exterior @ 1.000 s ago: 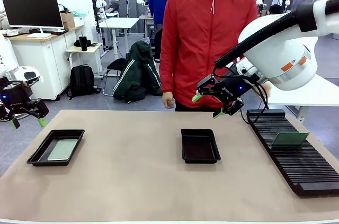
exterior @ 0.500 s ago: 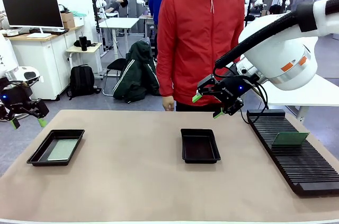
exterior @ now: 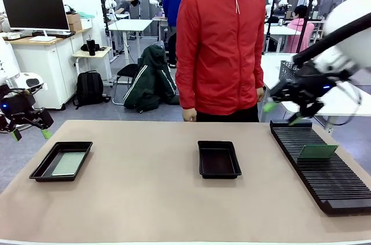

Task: Inspect and transfer BCBs to ESD trays.
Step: Pick up the Blank PCB from the PCB Rack and place it in the right ESD tray.

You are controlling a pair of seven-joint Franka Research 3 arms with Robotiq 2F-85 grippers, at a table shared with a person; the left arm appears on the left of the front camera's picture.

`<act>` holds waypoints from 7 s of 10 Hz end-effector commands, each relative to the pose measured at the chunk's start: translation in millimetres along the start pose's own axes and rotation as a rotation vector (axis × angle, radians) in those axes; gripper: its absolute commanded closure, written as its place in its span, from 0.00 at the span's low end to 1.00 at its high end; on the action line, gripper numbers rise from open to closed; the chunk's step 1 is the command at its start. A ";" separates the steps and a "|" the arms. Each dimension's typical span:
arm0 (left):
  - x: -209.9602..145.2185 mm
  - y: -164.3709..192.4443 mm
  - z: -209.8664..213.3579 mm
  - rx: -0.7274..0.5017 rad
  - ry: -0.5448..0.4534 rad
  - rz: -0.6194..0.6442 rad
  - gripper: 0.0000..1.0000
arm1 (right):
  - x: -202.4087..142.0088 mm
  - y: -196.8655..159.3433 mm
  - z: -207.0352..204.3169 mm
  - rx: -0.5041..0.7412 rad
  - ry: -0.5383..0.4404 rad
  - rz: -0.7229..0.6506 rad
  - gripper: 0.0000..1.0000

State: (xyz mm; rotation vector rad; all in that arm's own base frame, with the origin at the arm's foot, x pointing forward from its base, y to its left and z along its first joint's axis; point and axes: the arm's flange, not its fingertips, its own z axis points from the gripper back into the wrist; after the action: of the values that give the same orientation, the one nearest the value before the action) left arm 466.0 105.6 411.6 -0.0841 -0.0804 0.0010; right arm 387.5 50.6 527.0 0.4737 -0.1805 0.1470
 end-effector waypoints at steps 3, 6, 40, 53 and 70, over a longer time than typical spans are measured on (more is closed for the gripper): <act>-0.1 0.9 -2.1 -0.001 -0.010 -0.002 0.00 | -13.0 -17.8 109.9 -0.198 0.001 0.456 0.00; -0.1 0.9 -2.1 -0.001 -0.010 -0.002 0.00 | -18.6 -26.3 170.4 -0.200 0.086 0.882 0.00; -0.1 0.9 -2.1 -0.001 -0.010 -0.002 0.00 | 54.1 -204.2 -95.8 -0.233 0.294 1.489 0.00; -0.1 0.9 -2.1 -0.001 -0.010 -0.002 0.00 | 53.2 -200.0 -97.3 -0.236 0.345 1.475 0.34; -0.1 0.9 -2.1 -0.001 -0.010 -0.002 0.00 | 53.6 -200.9 -96.9 -0.233 0.340 1.481 1.00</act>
State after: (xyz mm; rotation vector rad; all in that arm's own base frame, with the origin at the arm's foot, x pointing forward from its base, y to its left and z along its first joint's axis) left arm 466.0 105.5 411.7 -0.0840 -0.0808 0.0009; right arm 493.2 -75.6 368.6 -0.0250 -0.1886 1.6260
